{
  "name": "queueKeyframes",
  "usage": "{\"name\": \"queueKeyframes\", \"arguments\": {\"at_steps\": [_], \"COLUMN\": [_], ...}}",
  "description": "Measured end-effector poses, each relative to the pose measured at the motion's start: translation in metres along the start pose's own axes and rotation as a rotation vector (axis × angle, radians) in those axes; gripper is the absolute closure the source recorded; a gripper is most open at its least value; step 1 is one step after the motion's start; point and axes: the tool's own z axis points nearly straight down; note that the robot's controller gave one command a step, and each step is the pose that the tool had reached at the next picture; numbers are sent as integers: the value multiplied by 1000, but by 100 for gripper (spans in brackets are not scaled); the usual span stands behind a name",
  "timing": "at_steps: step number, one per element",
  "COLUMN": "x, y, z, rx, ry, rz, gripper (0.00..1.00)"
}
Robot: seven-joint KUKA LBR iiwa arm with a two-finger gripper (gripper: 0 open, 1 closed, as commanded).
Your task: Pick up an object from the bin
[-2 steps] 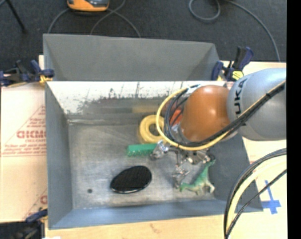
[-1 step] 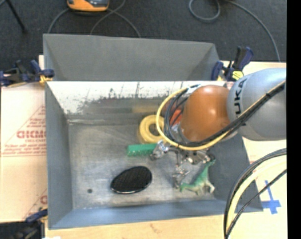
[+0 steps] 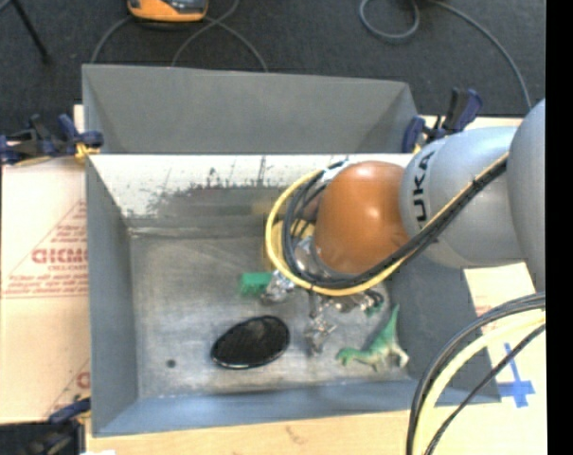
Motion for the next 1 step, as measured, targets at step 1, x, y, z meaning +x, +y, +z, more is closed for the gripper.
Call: {"name": "queueKeyframes", "arguments": {"at_steps": [1], "x": [-4], "y": [39], "z": [-1], "rx": [-2], "ry": [-7], "rz": [-202], "gripper": [0]}}
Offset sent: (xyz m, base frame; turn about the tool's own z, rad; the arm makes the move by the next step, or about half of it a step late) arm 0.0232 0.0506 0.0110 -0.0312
